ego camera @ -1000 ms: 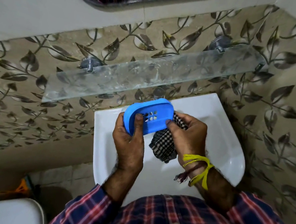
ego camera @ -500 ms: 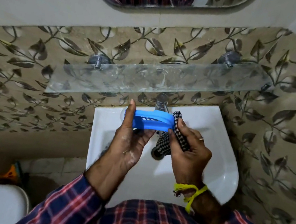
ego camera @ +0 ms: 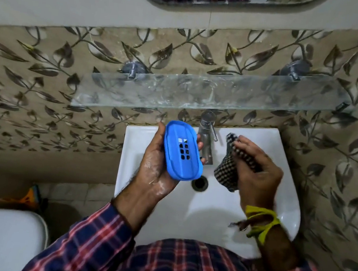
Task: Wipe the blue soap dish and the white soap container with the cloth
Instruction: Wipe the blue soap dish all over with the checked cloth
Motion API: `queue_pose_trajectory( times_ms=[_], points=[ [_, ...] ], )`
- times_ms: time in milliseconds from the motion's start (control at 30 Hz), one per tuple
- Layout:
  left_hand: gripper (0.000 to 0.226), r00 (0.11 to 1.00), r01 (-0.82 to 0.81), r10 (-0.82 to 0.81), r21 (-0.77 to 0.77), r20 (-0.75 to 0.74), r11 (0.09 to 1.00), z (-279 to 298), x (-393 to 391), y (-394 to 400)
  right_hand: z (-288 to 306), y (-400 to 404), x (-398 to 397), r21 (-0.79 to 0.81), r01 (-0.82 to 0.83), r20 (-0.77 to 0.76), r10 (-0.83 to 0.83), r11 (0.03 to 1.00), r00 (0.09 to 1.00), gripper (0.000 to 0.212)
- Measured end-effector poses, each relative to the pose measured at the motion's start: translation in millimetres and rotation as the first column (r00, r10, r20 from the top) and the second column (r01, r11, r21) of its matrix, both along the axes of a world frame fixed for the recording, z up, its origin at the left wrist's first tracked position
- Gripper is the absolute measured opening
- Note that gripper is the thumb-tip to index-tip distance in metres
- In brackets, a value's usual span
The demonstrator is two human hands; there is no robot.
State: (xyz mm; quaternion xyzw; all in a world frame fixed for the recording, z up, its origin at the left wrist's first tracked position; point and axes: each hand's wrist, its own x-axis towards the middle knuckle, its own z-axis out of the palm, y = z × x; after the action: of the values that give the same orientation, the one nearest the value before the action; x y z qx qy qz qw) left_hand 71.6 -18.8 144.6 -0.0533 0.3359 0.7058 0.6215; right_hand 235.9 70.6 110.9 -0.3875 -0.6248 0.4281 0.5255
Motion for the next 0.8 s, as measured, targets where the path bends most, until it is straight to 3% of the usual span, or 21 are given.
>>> queue_pose_trajectory(
  times_ms=[67, 167, 267, 367, 467, 633, 800],
  points=[
    [0.070, 0.997, 0.058, -0.058, 0.004, -0.046, 0.998, -6, 4, -3, 15, 6, -2, -0.193, -0.013, -0.151, -0.017, 0.981, 0.988, 0.032],
    [0.076, 0.979, 0.142, -0.139, 0.007, -0.147, 0.990, -13, 11, -7, 32, 7, -3, -0.142, -0.123, -0.155, 0.101, 0.982, 0.983, 0.027],
    [0.077, 0.945, 0.193, -0.187, -0.006, -0.268, 0.981, -18, 16, -8, 45, -2, -7, 0.058, -0.216, 0.023, 0.215, 0.975, 0.976, 0.022],
    [0.073, 0.932, 0.197, -0.193, -0.017, -0.306, 0.980, -20, 22, -8, 53, -11, -15, 0.254, -0.221, 0.316, 0.135, 0.942, 0.939, 0.030],
    [0.070, 0.920, 0.194, -0.186, -0.009, -0.345, 0.981, -19, 29, -6, 59, -21, -23, 0.290, -0.244, 0.501, 0.070, 0.925, 0.863, 0.037],
    [0.062, 0.926, 0.140, -0.124, 0.021, -0.358, 0.990, -16, 30, -1, 61, -30, -25, 0.336, -0.383, 0.625, 0.101, 0.861, 0.774, 0.039],
    [0.062, 0.906, 0.153, -0.149, -0.023, -0.396, 0.988, -15, 33, -2, 61, -29, -30, 0.323, -0.373, 0.597, 0.118, 0.870, 0.793, 0.036]
  ],
)
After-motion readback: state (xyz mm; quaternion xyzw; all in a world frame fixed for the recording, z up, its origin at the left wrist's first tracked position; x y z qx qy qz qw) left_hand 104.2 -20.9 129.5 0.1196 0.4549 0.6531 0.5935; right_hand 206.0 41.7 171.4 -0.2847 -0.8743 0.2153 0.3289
